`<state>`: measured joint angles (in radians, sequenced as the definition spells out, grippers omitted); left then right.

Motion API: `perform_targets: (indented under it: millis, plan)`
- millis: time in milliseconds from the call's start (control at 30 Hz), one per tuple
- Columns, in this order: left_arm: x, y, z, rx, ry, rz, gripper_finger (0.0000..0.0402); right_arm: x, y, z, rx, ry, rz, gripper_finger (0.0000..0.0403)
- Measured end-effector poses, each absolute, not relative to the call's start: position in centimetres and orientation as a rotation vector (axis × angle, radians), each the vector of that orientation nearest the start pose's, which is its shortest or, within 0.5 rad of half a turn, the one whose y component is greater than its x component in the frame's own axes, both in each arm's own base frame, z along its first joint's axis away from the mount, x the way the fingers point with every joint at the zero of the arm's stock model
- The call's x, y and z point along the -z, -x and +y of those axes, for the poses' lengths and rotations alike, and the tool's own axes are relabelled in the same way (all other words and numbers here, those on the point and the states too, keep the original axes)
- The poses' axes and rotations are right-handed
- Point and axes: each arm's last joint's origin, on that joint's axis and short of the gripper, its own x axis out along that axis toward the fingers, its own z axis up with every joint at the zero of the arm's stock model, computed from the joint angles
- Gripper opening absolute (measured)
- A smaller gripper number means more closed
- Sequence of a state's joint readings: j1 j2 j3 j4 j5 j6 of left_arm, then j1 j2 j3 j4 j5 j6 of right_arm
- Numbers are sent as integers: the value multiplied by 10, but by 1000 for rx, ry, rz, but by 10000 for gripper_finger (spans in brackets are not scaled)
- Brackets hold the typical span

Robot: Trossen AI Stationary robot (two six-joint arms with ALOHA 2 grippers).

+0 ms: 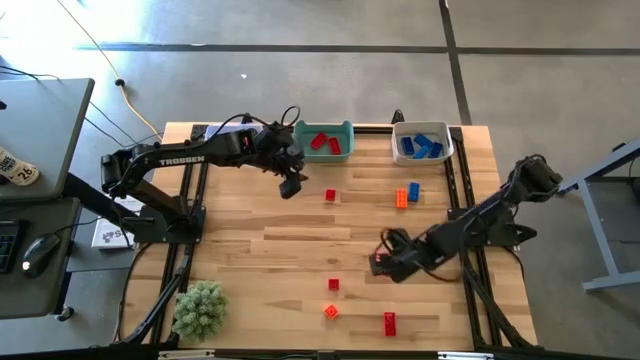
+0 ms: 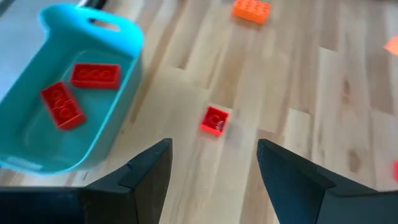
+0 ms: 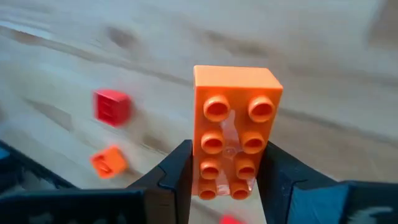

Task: Sort & place blocks by color
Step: Put the orange game piece into the transparent bin

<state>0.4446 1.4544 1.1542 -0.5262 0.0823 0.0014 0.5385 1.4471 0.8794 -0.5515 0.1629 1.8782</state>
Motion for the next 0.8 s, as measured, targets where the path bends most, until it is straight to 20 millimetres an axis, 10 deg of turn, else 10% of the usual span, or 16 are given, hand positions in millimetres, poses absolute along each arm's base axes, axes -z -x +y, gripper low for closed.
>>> perform_targets:
  millis: [800]
  plan:
    - [-288,-298,91,217,-205,646,223,-292,-314,13,79,-903,730,113]
